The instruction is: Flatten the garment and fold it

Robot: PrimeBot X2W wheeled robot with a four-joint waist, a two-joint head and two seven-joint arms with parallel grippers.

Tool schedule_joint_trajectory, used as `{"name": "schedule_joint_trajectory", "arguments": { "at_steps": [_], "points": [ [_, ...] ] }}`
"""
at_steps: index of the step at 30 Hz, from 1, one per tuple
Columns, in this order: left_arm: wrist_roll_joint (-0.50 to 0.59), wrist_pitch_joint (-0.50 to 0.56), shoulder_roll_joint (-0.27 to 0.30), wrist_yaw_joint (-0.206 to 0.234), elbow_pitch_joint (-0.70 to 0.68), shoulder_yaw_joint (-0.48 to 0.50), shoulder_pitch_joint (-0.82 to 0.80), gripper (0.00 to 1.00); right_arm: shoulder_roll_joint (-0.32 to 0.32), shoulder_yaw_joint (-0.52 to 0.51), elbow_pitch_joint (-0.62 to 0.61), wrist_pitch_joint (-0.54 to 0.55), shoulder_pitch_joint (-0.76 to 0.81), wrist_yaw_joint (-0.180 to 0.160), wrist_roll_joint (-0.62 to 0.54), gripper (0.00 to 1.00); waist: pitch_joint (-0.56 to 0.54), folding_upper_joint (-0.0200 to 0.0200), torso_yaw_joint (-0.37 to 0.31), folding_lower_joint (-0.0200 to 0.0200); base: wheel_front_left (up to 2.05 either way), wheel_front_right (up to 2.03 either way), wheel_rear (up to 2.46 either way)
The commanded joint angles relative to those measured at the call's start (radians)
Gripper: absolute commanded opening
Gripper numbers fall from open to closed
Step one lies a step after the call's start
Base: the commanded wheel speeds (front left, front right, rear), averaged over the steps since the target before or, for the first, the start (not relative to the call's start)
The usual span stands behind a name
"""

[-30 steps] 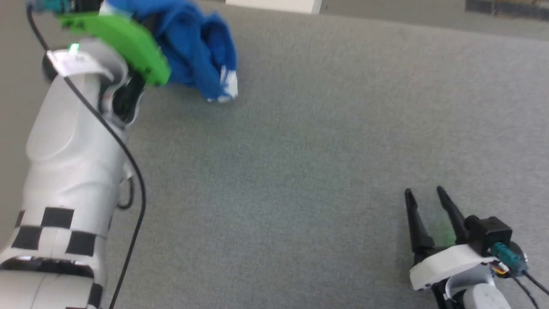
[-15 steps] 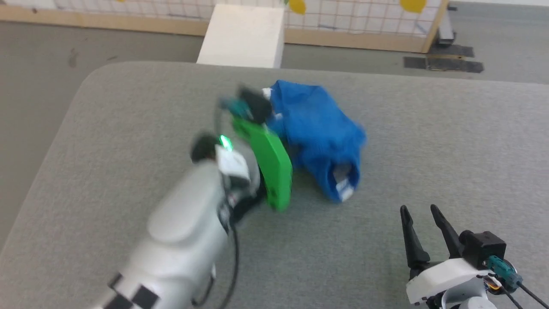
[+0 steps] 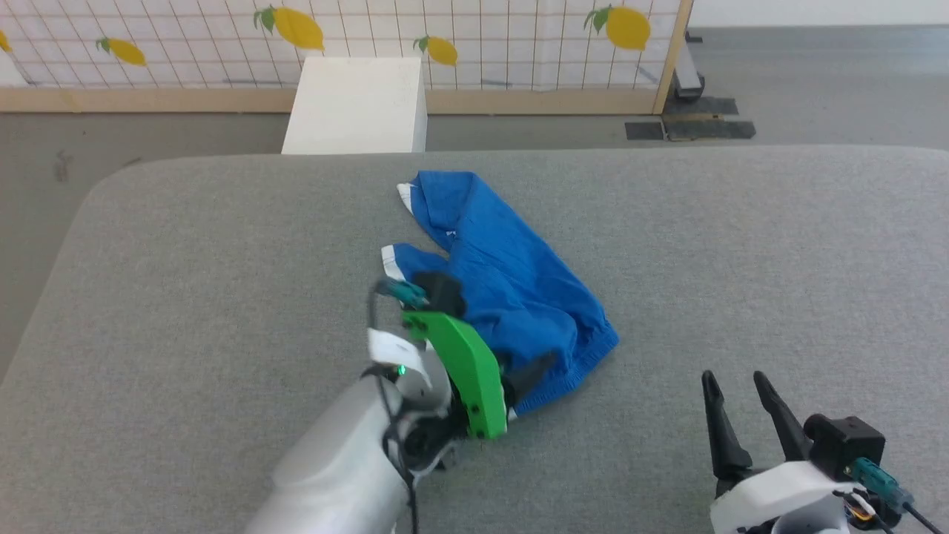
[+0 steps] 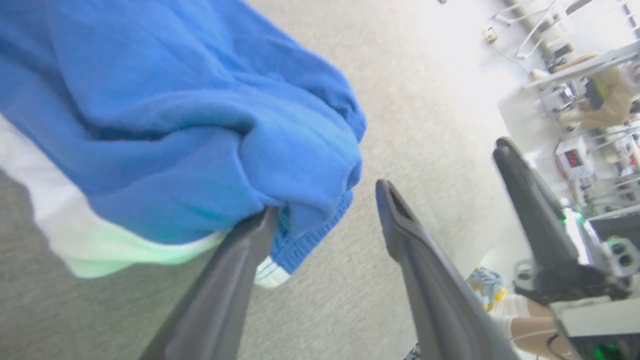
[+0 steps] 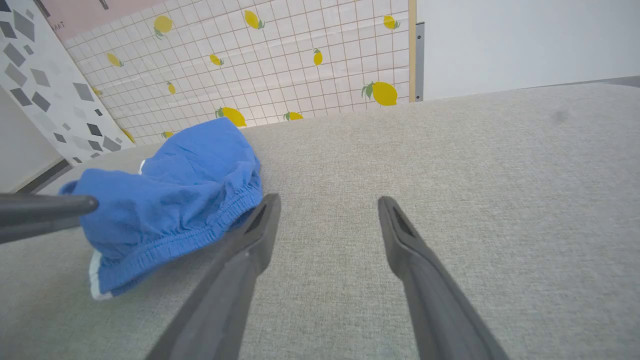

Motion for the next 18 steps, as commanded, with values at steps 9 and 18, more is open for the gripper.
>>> {"name": "schedule_joint_trajectory", "arguments": {
  "at_steps": [9, 18],
  "points": [
    [-0.075, -0.225, 0.137, 0.078, -0.186, 0.259, 0.088, 1.0, 0.0, -0.005, 0.0, -0.006, 0.032, -0.002, 0.017, 1.0, -0.05, 0.0, 0.046, 0.0001, 0.0, 0.0, 0.0],
    [0.204, -0.633, 0.295, 0.21, -0.241, 0.35, 0.33, 1.0, 0.0, -0.005, 0.033, 0.011, 0.029, -0.002, 0.032, 1.0, -0.054, 0.0, 0.059, 0.0001, 0.0, 0.0, 0.0]
  ]
}}
